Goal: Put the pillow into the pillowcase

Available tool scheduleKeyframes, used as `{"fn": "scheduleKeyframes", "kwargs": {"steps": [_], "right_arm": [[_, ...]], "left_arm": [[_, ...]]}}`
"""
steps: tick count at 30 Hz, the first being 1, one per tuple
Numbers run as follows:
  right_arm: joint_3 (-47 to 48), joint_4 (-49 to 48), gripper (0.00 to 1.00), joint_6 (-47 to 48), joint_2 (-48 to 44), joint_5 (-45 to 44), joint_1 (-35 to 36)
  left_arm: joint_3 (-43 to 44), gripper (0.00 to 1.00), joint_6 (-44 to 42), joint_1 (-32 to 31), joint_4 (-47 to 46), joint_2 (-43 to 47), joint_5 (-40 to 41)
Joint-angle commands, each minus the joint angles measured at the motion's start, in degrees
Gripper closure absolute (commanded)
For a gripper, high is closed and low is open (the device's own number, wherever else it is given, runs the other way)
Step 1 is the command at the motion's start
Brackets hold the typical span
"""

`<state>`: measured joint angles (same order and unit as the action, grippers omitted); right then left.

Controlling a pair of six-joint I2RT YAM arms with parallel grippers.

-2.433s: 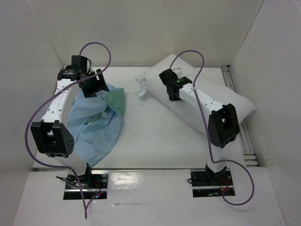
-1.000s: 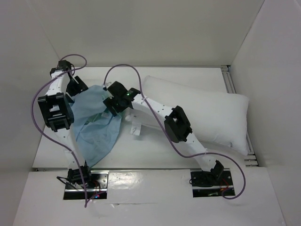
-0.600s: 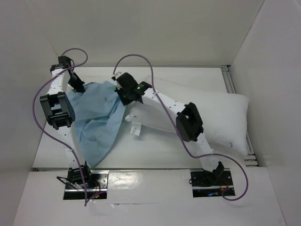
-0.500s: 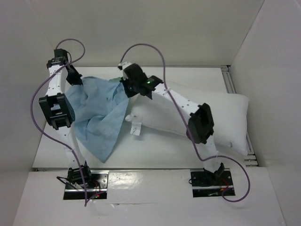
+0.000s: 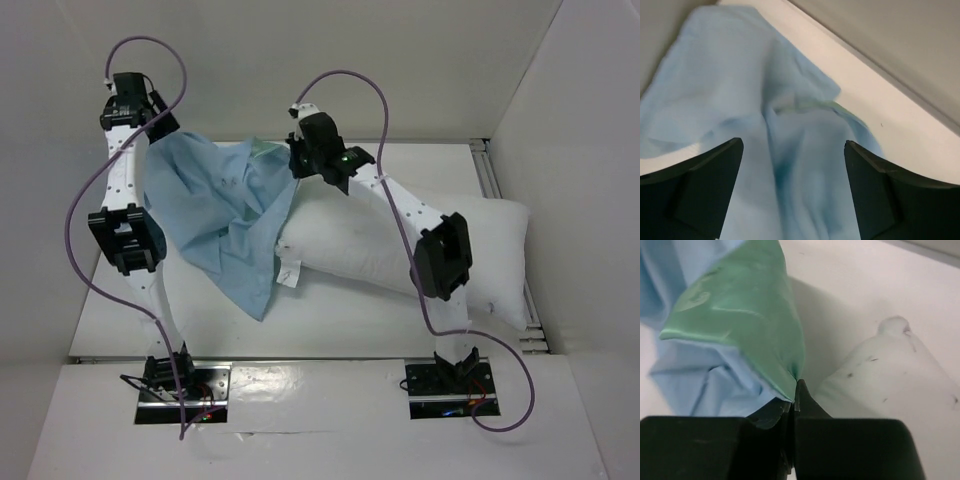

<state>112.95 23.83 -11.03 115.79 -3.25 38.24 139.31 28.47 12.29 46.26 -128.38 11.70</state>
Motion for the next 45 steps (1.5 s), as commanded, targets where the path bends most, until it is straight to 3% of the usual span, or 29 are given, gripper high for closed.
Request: {"fn": "scheduleKeyframes", "kwargs": {"steps": [1, 5, 6, 7, 8, 9, 11, 14, 16, 17, 19, 25, 27, 30, 35, 36, 37, 38, 39, 42, 45], "right_arm": [[7.17, -1.35, 1.00, -2.94, 7.49, 2.09, -4.57], [12.28, 1.30, 1.00, -2.95, 12.08, 3.42, -6.86], [12.30, 1.30, 0.94, -2.95, 12.09, 4.03, -7.73], [13.43, 2.17, 0.77, -2.95, 12.88, 4.99, -8.78], [16.23, 4.88, 0.49, -2.95, 13.49, 6.13, -8.80], [17.38, 6.30, 0.11, -2.95, 14.02, 7.10, -9.40], [18.10, 7.98, 0.01, -2.95, 13.07, 7.11, -9.41], [13.37, 7.98, 0.00, -2.42, 7.01, 4.05, -7.92], [7.75, 7.98, 0.00, -1.90, 1.30, 1.32, -7.39], [5.81, 8.68, 0.00, -1.89, -0.63, 0.27, -7.39], [-1.56, 8.68, 0.00, -1.89, -7.22, -3.85, -6.77], [-17.38, 14.11, 0.00, 2.66, -19.62, -8.54, -0.81], [-20.73, 14.66, 0.00, 6.70, -21.21, -8.53, 4.18], [-27.24, 12.65, 0.00, 8.04, -22.45, -11.60, 8.86], [-31.21, 4.65, 0.00, 3.83, -15.27, -19.75, 7.82], [-31.21, 4.64, 0.21, 2.17, -14.11, -21.70, 7.12], [-30.60, 4.12, 0.57, -1.50, -14.10, -24.50, 6.42], [-32.07, 2.03, 0.86, -2.93, -15.92, -27.22, 5.63], [-33.39, 0.35, 1.00, -3.56, -18.12, -27.77, 5.01], [-38.66, -5.62, 1.00, -3.56, -28.46, -22.97, 1.06], [-35.97, -0.84, 1.00, -4.61, -33.50, -22.34, -3.77]], "left_arm": [[1.07, 0.00, -4.38, -4.72, -0.12, 1.09, -1.59], [-4.38, 0.00, -6.94, -8.15, 0.58, 8.55, -4.75], [-5.44, 0.00, -6.94, -8.77, 0.59, 10.23, -4.76], [-7.97, 0.00, -7.72, -9.30, 0.59, 11.82, -7.37], [-8.61, 0.00, -7.73, -10.61, 1.54, 12.96, -8.44], [-9.39, 0.07, -7.73, -11.32, 2.34, 14.72, -9.50], [-14.98, 0.16, -6.94, -12.64, 2.87, 16.74, -11.43], [-25.17, 0.33, -6.94, -15.63, 0.94, 19.22, -12.07], [-28.72, 0.33, -7.55, -18.26, 0.94, 19.74, -11.27], [-31.70, 0.26, -5.98, -19.05, 1.98, 20.27, -8.74], [-35.84, 0.25, -3.96, -20.11, 2.00, 21.67, -9.50], [-55.88, 0.14, 1.67, -22.58, -5.38, 30.89, -21.18], [-60.70, 0.14, 3.51, -22.58, -8.54, 32.22, -26.44], [-62.40, 0.15, 4.14, -23.11, -9.87, 32.84, -27.00], [-59.86, 0.16, 2.91, -23.11, -7.59, 31.61, -24.37], [-59.85, 0.16, 2.91, -23.11, -7.59, 32.13, -23.75], [-59.33, 0.16, 2.21, -23.11, -7.59, 32.14, -23.05], [-59.32, 0.16, 2.21, -23.11, -6.81, 32.14, -23.04], [-59.32, 0.16, 2.21, -23.11, -6.01, 32.14, -22.26], [-58.71, 0.16, 0.89, -22.58, -4.87, 32.14, -22.25], [-58.71, 0.16, -0.25, -22.06, -4.86, 31.61, -21.64]]}}
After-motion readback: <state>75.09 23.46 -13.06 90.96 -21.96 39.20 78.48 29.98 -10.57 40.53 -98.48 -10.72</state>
